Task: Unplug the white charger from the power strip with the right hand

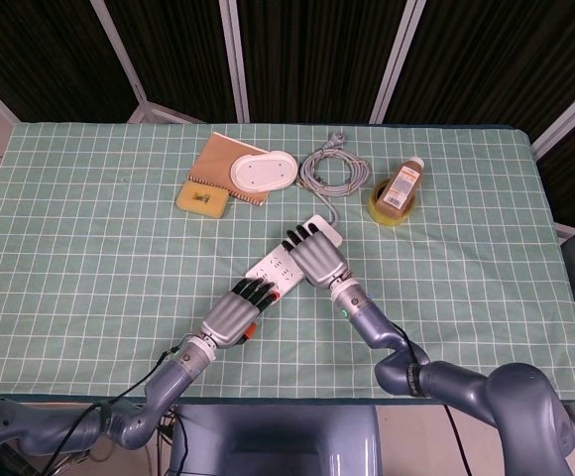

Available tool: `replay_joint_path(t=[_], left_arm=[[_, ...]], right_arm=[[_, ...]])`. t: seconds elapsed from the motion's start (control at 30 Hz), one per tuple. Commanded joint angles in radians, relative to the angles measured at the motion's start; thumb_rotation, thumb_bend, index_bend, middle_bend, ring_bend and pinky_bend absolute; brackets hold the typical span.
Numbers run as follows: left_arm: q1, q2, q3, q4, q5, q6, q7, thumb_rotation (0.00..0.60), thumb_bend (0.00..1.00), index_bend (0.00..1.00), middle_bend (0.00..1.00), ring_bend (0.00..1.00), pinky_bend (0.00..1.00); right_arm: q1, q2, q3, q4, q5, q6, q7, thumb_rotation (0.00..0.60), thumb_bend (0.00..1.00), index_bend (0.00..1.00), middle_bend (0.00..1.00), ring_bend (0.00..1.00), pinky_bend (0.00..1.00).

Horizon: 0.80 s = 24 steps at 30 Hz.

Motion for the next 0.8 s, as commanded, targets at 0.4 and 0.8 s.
replay_joint_path(t=[0.4, 0.8], left_arm=[[-0.006, -0.015, 0.005, 0.014, 0.005, -0.001, -0.009, 0.600, 0.47, 0.15, 0.08, 0.01, 0.15], [-0.007, -0.021, 0.011, 0.021, 0.008, 0.002, -0.013, 0.600, 0.47, 0.15, 0.08, 0.01, 0.15]], right_arm=[[0.006, -0.027, -0.002, 0.056, -0.001, -0.005, 0.032, 0.600, 0.38, 0.32, 0.24, 0.21, 0.27], [0.001, -0.018, -0.005, 0.053, -0.002, -0.004, 0.040, 0.600, 0.65, 0.46, 0.27, 0.23, 0.28]])
